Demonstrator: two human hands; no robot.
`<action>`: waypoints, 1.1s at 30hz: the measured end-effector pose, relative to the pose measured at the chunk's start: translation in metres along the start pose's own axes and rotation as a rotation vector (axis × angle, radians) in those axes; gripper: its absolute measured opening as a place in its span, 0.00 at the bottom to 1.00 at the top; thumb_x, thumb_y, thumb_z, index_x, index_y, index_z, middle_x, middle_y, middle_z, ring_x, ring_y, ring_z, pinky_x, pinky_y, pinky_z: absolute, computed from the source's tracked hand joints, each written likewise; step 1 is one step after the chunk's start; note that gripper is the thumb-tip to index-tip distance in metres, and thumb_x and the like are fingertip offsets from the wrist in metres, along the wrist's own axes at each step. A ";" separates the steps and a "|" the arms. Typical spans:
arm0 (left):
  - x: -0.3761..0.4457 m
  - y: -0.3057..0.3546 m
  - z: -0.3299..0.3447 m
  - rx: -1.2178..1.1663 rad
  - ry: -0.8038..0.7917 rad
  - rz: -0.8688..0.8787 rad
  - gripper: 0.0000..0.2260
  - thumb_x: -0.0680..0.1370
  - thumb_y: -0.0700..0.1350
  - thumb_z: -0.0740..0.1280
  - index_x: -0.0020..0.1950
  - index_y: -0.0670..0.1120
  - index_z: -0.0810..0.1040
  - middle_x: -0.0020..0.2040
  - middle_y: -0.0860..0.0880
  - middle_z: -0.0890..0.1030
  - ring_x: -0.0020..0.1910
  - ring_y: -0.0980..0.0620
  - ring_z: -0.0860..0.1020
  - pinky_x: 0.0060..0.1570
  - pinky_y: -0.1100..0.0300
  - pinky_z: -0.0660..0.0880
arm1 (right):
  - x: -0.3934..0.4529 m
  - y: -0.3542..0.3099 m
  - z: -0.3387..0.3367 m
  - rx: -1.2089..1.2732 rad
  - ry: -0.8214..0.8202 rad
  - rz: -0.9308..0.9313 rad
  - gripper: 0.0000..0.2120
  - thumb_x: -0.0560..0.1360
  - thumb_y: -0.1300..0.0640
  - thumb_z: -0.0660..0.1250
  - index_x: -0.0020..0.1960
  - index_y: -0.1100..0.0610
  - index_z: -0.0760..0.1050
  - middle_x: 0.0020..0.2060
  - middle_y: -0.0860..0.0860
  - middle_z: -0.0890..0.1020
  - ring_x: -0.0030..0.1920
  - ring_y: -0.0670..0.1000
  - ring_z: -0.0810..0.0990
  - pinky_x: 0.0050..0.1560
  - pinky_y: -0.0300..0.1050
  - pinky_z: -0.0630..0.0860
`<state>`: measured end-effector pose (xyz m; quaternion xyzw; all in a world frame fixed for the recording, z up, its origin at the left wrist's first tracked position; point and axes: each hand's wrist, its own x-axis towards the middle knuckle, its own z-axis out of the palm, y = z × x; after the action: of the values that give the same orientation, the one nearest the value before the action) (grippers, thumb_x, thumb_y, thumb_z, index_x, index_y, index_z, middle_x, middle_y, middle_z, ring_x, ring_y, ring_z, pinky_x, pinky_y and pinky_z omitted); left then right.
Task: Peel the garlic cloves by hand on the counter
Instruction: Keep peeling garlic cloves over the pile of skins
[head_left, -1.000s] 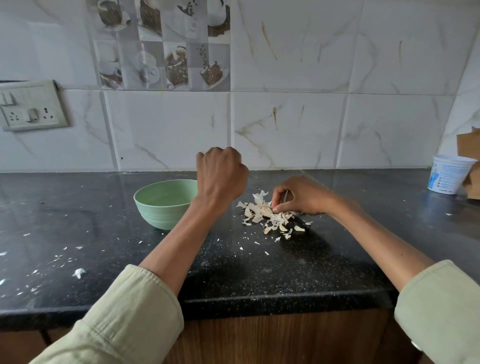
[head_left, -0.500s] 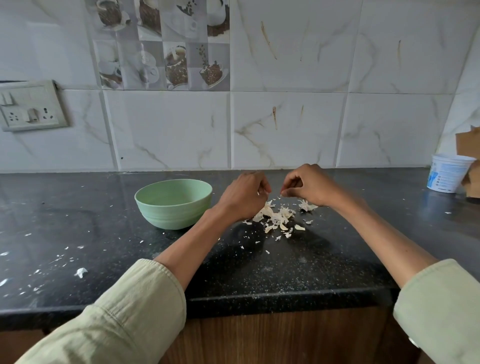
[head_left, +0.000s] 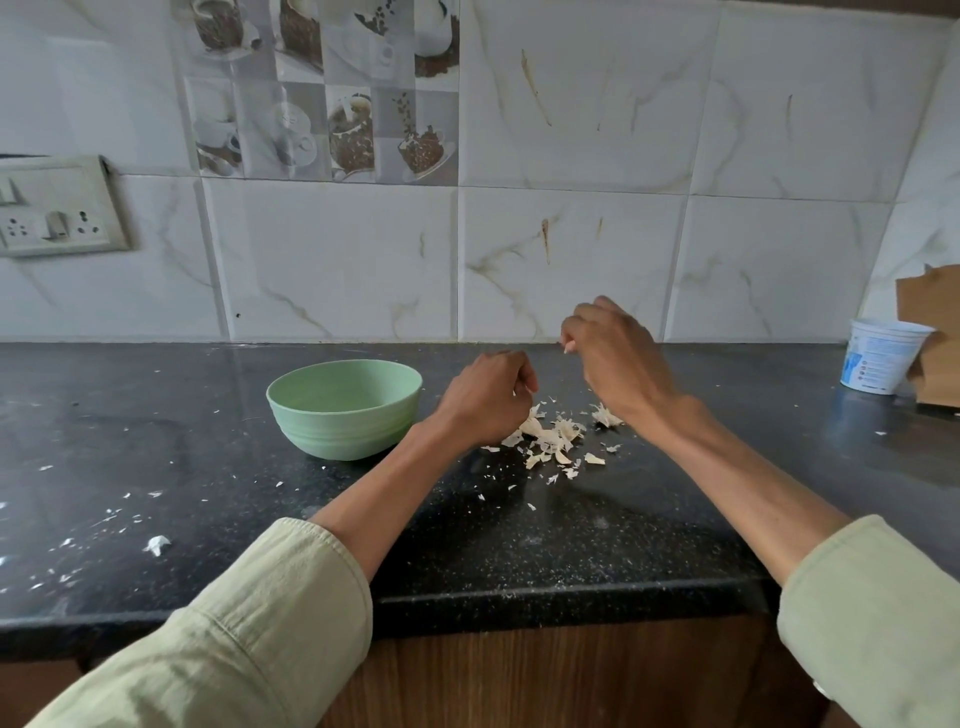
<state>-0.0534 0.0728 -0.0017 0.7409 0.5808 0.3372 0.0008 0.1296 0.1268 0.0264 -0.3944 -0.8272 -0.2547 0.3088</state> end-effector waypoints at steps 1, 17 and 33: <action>0.000 0.000 0.000 0.002 0.007 0.000 0.12 0.77 0.36 0.63 0.53 0.50 0.81 0.49 0.54 0.82 0.49 0.51 0.80 0.49 0.50 0.80 | 0.001 -0.002 -0.001 -0.032 -0.008 0.013 0.09 0.76 0.74 0.69 0.49 0.62 0.82 0.45 0.54 0.82 0.48 0.54 0.79 0.44 0.50 0.81; 0.005 -0.002 0.000 -0.512 0.226 -0.065 0.05 0.80 0.42 0.75 0.53 0.42 0.81 0.42 0.45 0.86 0.37 0.52 0.84 0.40 0.56 0.81 | 0.001 0.006 -0.003 1.138 -0.119 0.288 0.09 0.74 0.61 0.79 0.53 0.62 0.85 0.43 0.56 0.89 0.43 0.55 0.88 0.47 0.44 0.85; 0.000 0.005 -0.013 -0.931 0.228 -0.142 0.01 0.79 0.40 0.76 0.50 0.44 0.86 0.41 0.47 0.88 0.42 0.53 0.85 0.47 0.60 0.81 | 0.003 0.002 -0.004 1.074 -0.029 0.186 0.11 0.76 0.59 0.79 0.54 0.59 0.81 0.41 0.55 0.87 0.39 0.59 0.87 0.41 0.52 0.86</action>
<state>-0.0553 0.0662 0.0104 0.5786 0.4138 0.6394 0.2919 0.1306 0.1264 0.0321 -0.2563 -0.8068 0.2374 0.4764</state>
